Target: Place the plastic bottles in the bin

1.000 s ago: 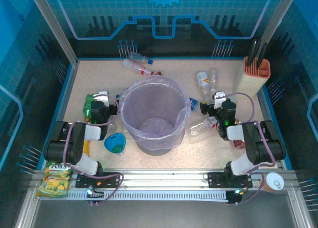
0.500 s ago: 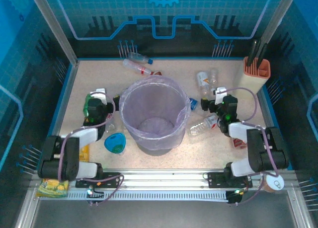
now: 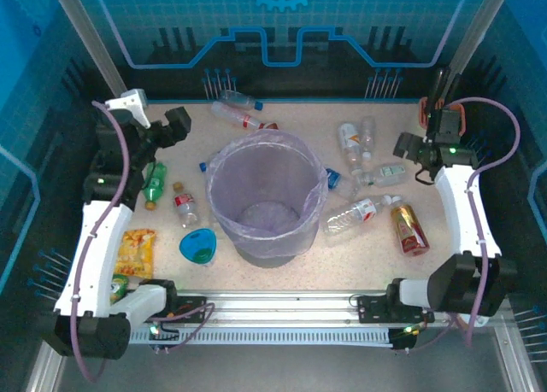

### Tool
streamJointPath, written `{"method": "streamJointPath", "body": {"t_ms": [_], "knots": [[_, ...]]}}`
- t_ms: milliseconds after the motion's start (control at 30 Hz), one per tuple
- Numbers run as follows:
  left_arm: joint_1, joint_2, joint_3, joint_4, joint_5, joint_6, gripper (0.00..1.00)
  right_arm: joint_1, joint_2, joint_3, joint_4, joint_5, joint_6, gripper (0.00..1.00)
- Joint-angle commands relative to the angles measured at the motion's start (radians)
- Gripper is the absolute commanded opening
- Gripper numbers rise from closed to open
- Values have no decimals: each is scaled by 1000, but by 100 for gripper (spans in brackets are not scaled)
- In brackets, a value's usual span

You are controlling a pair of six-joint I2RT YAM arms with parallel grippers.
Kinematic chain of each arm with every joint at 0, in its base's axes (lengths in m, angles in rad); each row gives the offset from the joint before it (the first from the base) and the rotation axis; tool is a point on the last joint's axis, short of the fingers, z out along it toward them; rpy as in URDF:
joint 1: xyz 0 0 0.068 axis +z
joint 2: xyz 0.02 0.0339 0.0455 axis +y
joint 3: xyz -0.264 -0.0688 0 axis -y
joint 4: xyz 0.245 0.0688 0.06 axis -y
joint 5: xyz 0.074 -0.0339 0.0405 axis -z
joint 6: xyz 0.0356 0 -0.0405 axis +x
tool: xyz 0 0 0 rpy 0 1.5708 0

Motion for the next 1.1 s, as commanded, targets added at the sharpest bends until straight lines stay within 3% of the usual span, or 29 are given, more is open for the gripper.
{"method": "streamJointPath", "body": {"t_ms": [0,100,233,667,1067], "knots": [[-18,36,118,-335,281,-45,98,-49,59,-41,-387,-27,10,99],[-42,55,171,-429,372,-20,96,-82,84,-99,-368,-86,-50,95],[-86,75,159,-515,405,17,96,-78,142,-113,-383,-70,-88,97],[-191,21,19,-507,447,-13,87,-84,327,-126,-346,-143,-135,92],[-221,24,-37,-484,417,-27,80,-88,337,-142,-296,-143,-143,68]]}}
